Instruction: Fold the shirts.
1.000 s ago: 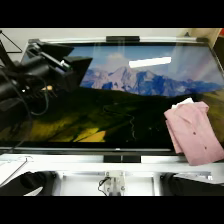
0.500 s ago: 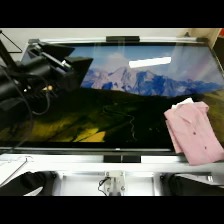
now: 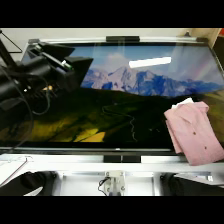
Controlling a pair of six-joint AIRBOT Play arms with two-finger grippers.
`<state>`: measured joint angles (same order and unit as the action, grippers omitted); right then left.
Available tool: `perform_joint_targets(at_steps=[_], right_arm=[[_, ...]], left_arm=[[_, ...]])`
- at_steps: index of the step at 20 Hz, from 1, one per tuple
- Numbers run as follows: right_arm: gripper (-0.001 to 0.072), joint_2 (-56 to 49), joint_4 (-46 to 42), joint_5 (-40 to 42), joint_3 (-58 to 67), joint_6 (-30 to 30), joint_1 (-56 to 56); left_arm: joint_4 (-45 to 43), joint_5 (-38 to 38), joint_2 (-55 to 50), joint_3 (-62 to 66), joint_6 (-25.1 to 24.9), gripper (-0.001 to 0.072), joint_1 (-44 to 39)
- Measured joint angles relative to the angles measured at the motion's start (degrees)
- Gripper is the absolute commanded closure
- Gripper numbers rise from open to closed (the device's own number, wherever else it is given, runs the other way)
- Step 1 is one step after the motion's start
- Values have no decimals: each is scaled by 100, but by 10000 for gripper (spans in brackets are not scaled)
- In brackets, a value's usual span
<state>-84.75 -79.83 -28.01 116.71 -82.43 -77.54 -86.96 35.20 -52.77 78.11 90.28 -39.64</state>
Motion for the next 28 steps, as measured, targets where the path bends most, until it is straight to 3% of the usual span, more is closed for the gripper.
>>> perform_joint_targets(at_steps=[13,14,15,16,19,24,26,28], right_arm=[[645,-323,39,-358,4,28,96],[530,-323,42,-374,2,26,96],[277,-328,39,-509,-7,15,96],[204,-356,-4,-658,-35,17,96],[200,-249,-22,-444,-2,22,90],[198,107,-120,-909,-11,24,85],[16,363,-122,-1303,-11,-7,85],[16,627,-142,-1663,-9,-39,85]], left_arm=[[2,2,0,0,2,48,-2],[2,2,0,0,4,48,-2],[2,2,0,0,4,48,-2],[2,2,0,0,4,48,-2],[2,0,0,0,4,48,-2],[2,0,0,0,2,48,-2],[2,0,0,0,2,48,-2],[2,11,0,0,2,48,-2]])
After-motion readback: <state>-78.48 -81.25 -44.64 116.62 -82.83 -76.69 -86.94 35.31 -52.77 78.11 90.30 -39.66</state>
